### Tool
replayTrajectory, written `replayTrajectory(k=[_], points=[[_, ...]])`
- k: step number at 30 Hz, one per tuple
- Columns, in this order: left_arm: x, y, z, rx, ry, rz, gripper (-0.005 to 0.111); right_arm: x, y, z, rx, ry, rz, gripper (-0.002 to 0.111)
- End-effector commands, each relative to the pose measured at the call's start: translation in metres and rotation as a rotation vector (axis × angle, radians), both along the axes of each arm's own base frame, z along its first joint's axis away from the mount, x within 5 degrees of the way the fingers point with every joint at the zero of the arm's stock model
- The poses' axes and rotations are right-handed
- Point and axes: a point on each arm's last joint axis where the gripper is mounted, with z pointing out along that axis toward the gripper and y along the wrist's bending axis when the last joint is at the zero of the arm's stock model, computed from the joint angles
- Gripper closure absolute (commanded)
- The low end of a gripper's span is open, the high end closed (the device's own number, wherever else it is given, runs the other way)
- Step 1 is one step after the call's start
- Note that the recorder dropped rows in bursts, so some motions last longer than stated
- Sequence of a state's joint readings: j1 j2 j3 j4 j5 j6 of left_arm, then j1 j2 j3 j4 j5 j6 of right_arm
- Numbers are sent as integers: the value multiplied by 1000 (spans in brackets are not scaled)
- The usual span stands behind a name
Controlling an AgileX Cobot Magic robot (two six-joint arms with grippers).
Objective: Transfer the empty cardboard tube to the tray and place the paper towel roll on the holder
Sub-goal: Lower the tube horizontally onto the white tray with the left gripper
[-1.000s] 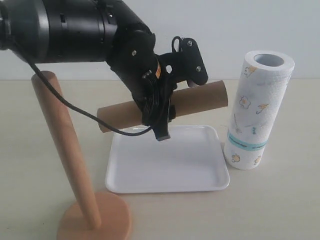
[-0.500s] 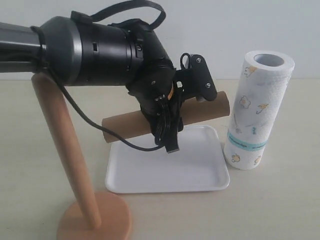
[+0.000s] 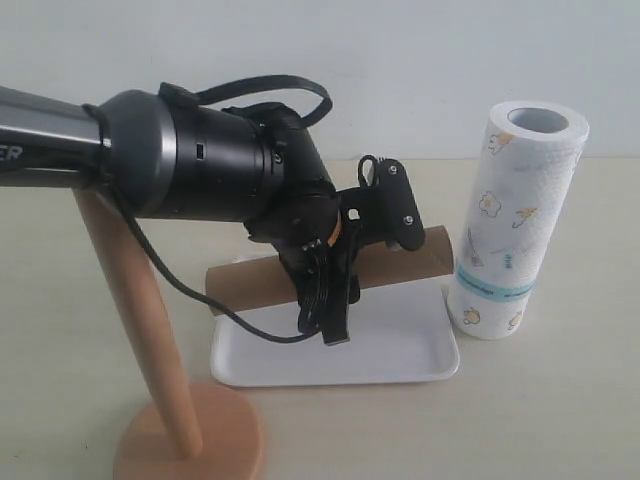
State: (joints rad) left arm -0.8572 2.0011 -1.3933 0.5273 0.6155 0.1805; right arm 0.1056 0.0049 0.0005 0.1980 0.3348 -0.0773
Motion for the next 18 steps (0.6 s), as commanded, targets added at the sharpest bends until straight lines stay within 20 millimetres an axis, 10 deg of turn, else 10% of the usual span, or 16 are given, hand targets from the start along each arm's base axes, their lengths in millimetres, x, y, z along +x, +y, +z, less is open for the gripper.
replayTrajectory(k=[1, 18], points=[[1, -4, -16, 9, 9, -12, 103, 0, 0, 0, -10, -8, -4, 108], [8, -8, -53, 85, 1, -81, 103, 0, 0, 0, -10, -8, -4, 108]])
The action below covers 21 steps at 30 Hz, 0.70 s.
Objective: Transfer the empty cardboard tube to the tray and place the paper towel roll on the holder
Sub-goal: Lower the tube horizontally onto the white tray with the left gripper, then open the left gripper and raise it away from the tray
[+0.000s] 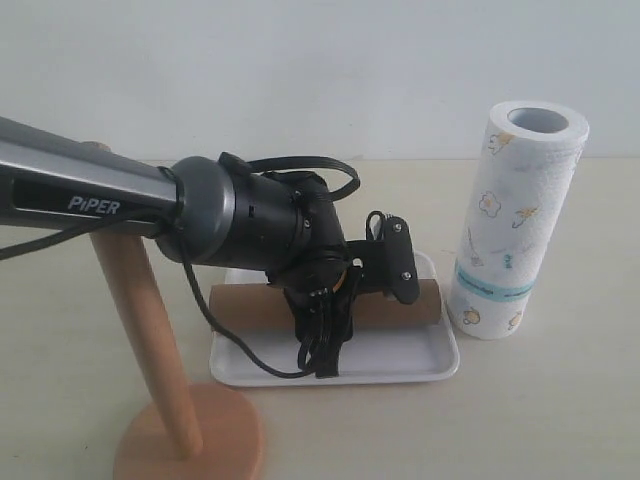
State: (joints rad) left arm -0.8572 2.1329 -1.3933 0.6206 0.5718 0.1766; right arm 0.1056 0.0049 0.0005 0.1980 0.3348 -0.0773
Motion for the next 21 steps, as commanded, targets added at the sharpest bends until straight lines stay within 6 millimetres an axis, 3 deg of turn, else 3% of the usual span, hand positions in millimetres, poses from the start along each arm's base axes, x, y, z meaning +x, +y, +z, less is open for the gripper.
replayTrajectory(k=[1, 21], points=[[0, -3, 0, -34, -13, -17, 103, 0, 0, 0, -10, -8, -4, 108], [-1, -3, -1, -46, 3, 10, 103, 0, 0, 0, -10, -8, -4, 108]])
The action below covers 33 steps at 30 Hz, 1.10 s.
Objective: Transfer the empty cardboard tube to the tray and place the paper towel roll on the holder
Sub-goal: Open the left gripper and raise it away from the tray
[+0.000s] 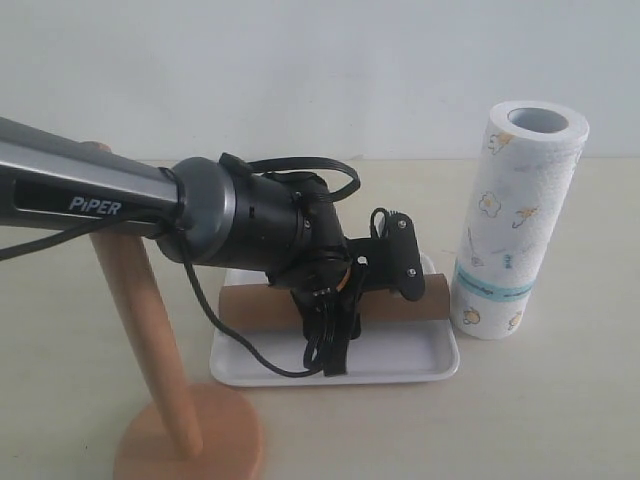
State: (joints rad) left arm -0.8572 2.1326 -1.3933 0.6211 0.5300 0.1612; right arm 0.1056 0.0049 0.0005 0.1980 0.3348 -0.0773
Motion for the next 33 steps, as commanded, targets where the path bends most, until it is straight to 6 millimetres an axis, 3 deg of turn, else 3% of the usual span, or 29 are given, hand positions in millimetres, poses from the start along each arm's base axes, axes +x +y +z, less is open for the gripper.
replayTrajectory(k=[1, 8, 11, 16, 23, 33], points=[[-1, 0, -2, -3, 13, 16, 103, 0, 0, 0, -10, -8, -4, 108], [-1, 2, -2, 12, 11, 17, 100, 0, 0, 0, -10, -8, -4, 108], [-1, 2, -3, 20, 13, 21, 86, 0, 0, 0, -10, -8, -4, 108], [-1, 2, -2, 16, 10, 17, 52, 0, 0, 0, -10, -8, -4, 108], [0, 1, 2, 9, -3, 12, 32, 0, 0, 0, -10, -8, -4, 108], [-6, 10, 66, -78, -79, 61, 31, 0, 0, 0, -10, -8, -4, 108]])
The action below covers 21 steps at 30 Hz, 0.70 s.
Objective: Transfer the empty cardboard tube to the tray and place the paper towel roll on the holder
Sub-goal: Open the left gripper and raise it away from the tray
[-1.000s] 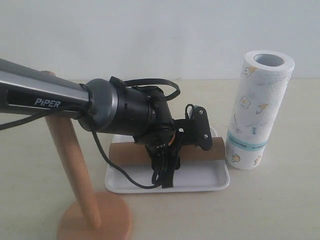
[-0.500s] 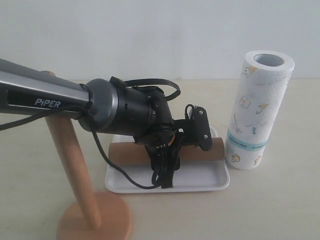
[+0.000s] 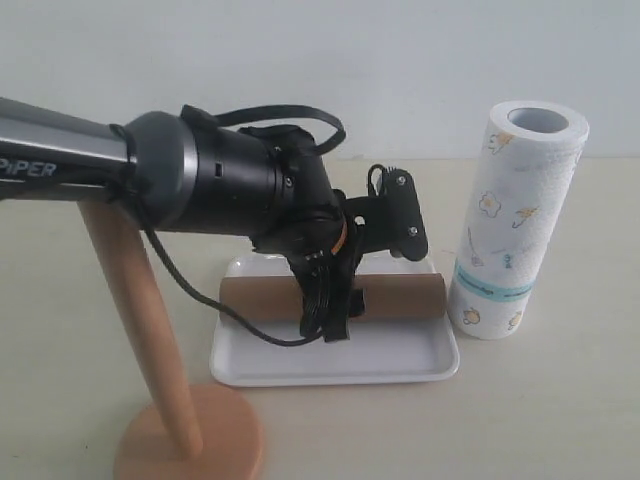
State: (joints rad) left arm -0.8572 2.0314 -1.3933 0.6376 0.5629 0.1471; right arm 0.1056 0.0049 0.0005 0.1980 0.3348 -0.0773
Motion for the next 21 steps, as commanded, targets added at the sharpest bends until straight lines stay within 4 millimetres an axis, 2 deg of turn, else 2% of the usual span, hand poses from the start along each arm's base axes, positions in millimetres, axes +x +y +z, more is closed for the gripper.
replayTrajectory(k=[1, 13, 21], points=[[-5, 6, 29, -42, -18, 46, 31, 0, 0, 0, -10, -8, -4, 108], [-28, 15, 112, -232, -130, 12, 31, 0, 0, 0, -10, -8, -4, 108], [-60, 37, 189, -412, -264, -36, 31, 0, 0, 0, -10, -8, -4, 108]])
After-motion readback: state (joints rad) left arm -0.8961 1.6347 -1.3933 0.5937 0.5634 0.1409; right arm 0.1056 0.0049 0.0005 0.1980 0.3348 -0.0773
